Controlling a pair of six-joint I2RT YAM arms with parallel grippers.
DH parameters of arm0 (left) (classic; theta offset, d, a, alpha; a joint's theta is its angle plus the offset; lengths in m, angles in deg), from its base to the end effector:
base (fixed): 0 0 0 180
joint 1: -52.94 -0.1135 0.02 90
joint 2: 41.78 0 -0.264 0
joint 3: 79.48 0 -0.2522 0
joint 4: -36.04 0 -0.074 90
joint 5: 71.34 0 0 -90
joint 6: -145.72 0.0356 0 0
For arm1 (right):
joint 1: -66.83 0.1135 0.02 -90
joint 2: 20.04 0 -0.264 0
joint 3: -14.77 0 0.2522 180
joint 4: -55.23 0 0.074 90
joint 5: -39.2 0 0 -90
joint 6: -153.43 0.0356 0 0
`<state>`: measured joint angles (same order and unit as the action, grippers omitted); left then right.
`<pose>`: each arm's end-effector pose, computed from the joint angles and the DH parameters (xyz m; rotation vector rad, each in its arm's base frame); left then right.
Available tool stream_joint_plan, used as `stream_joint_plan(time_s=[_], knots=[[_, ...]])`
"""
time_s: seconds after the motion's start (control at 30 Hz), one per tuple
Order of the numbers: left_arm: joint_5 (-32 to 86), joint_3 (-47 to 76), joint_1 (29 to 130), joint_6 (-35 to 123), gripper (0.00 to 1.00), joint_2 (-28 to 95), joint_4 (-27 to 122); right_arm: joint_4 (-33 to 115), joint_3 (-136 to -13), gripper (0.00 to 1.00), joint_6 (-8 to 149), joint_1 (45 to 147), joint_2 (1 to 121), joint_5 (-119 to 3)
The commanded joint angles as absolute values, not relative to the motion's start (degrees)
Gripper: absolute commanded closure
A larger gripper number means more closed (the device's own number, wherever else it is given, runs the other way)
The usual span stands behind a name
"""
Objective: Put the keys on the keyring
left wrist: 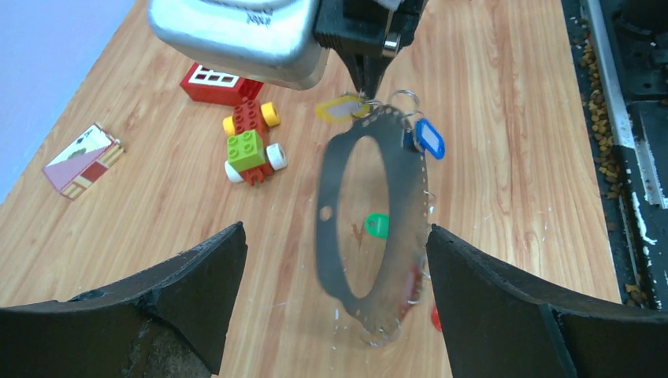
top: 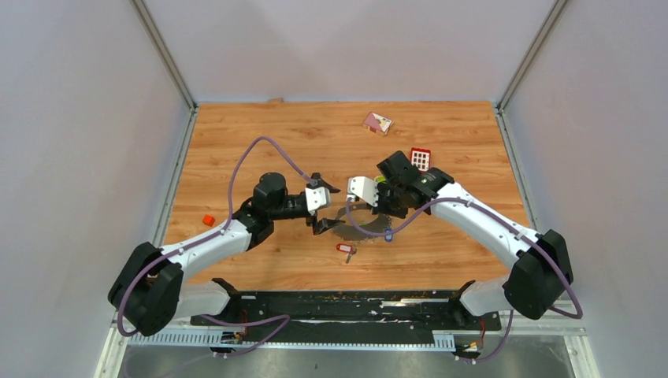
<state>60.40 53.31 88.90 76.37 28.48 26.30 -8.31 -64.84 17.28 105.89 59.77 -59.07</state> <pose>0.1971 -0.1723 0.2401 1.2900 1.2861 -0.8428 0.2094 0.1765 0.2745 -1.8417 1.9359 0.1542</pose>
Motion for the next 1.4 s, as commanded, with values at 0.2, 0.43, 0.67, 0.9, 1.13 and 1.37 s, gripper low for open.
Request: stream_joint_plan(time_s=[0.2, 0.43, 0.67, 0.9, 1.13, 1.37], knots=[[57.57, 50.90, 88.87, 79.18, 0.09, 26.90, 28.13, -4.49, -60.62, 1.00, 13.88, 101.20, 60.74, -42.82], [56.90, 51.08, 88.81, 80.34, 0.08, 25.88, 29.91, -0.52, -56.28, 1.00, 14.42, 98.81, 64.50, -40.01], [56.54, 51.08, 88.88, 81.70, 0.07, 25.11, 31.93, 3.42, -54.90, 1.00, 15.89, 97.76, 69.23, -34.64], [56.32, 50.99, 88.80, 81.82, 0.07, 25.38, 32.36, 6.06, -55.71, 0.99, 17.58, 96.99, 73.06, -31.08], [56.04, 51.29, 88.81, 82.01, 0.06, 25.02, 32.49, 7.75, -57.65, 0.84, 17.82, 94.39, 76.34, -31.98], [55.53, 51.50, 88.81, 82.62, 0.05, 24.02, 33.25, 8.34, -58.63, 0.78, 18.05, 92.91, 77.58, -32.38]])
